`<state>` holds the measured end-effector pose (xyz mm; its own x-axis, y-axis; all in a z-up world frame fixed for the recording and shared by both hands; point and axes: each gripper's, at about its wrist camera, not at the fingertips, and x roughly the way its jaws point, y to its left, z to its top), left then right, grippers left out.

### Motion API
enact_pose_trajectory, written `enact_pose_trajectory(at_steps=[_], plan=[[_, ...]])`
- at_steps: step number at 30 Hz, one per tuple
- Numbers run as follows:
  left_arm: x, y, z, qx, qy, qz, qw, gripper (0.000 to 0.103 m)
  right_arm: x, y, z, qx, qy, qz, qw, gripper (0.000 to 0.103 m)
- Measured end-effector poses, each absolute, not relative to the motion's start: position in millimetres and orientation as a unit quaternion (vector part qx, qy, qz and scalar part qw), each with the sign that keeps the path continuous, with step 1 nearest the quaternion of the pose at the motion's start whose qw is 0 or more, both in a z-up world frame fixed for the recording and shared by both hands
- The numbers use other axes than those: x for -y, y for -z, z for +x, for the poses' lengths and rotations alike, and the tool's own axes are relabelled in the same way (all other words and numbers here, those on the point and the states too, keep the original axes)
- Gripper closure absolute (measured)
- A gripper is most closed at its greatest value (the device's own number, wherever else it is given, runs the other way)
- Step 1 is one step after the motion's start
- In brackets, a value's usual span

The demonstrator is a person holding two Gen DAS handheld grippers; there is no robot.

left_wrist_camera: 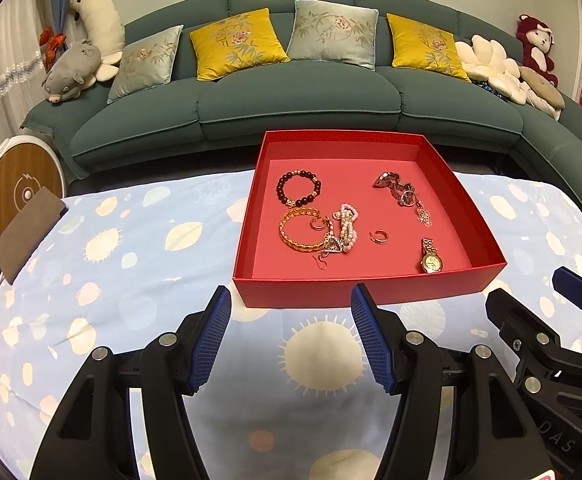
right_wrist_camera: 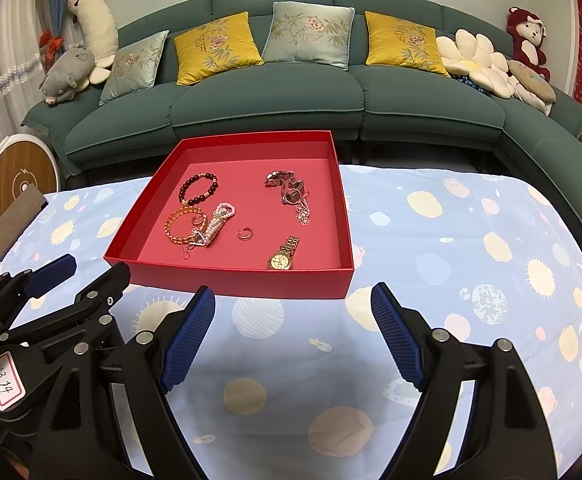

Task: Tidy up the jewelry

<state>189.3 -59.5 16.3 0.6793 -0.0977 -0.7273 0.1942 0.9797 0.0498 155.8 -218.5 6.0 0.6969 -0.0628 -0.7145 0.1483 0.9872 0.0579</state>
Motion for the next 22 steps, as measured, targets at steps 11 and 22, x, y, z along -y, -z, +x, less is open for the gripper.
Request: enact_pose_trajectory(at_steps=[11, 22], plan=[[58.7, -17.9, 188.8, -0.391, 0.078, 0.058, 0.915, 0.043, 215.9, -4.6, 154.0, -0.385, 0.058, 0.053, 0.92, 0.025], [58.9, -18.2, 188.9, -0.391, 0.073, 0.054, 0.916, 0.043, 215.5, -4.4, 152.0, -0.383, 0.066, 0.053, 0.92, 0.023]])
